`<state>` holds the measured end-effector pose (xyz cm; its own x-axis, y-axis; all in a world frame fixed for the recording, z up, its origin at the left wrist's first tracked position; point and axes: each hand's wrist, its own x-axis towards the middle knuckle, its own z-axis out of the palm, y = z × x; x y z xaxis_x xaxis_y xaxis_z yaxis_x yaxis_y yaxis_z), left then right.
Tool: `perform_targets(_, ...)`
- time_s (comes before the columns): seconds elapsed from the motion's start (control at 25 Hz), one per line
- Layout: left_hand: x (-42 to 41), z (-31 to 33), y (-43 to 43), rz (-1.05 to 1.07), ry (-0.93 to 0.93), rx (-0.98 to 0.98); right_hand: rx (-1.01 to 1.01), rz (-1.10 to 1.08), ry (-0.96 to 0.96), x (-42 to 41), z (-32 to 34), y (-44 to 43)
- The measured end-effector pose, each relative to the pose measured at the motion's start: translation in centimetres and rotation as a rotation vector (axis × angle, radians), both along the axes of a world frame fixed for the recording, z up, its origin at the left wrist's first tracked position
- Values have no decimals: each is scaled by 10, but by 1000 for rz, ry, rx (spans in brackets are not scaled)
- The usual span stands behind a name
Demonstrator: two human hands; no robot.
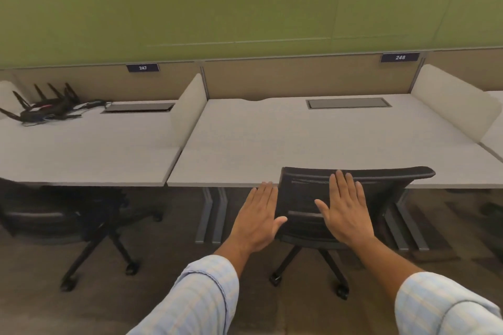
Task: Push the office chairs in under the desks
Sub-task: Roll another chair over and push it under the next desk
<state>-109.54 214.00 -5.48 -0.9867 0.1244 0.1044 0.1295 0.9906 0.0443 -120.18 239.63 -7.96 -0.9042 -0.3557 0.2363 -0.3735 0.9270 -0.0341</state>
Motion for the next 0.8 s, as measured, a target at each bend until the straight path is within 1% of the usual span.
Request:
perform_targets(0.12, 54, -1, -59, 108, -3, -23, 57, 121, -17, 44, -1, -61)
perform_targets(0.48, 223, -10, -222, 334, 17, -53, 61, 379, -54, 185, -6, -270)
perform_targets(0.8, 371, -26, -344, 578, -3, -41, 96, 612, -56, 291, -12, -426)
